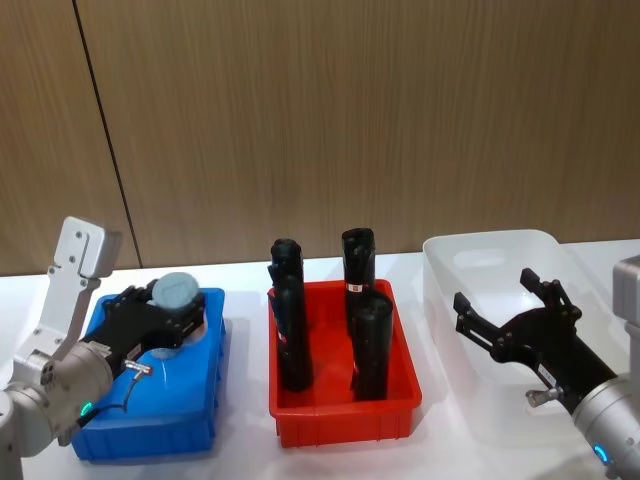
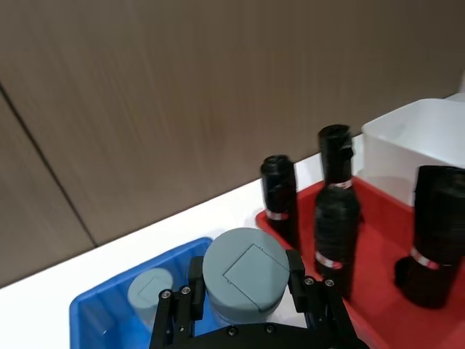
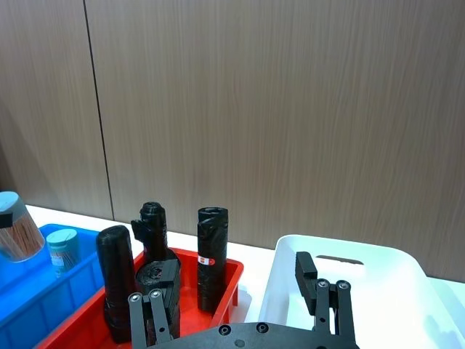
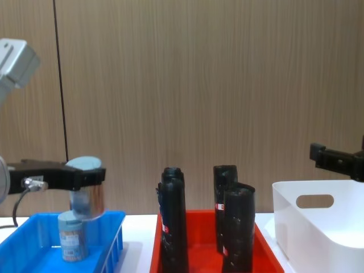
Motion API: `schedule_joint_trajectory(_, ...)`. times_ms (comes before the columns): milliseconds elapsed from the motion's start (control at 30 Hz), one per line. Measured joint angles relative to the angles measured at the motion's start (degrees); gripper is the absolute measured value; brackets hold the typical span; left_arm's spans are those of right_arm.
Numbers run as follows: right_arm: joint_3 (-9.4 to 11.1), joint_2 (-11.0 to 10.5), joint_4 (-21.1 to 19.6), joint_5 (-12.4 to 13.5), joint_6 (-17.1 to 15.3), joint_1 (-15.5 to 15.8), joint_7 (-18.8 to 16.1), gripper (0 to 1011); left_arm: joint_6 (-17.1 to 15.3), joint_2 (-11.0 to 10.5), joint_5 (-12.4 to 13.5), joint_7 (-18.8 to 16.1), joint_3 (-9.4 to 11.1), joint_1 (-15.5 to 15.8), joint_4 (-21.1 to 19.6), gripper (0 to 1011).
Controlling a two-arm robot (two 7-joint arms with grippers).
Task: Pick the cotton swabs from the blue box and place them into the white box.
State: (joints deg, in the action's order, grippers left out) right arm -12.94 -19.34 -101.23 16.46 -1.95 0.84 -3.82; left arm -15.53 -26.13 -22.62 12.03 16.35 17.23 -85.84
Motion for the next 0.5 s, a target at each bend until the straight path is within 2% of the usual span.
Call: schedule_joint_trajectory(500,0.0,0.0,0.0,0.0,0.0,0.0,0.0,1001,2.6,-2.1,-0.5,12.0,-0.3,-0.6,-3.1,671)
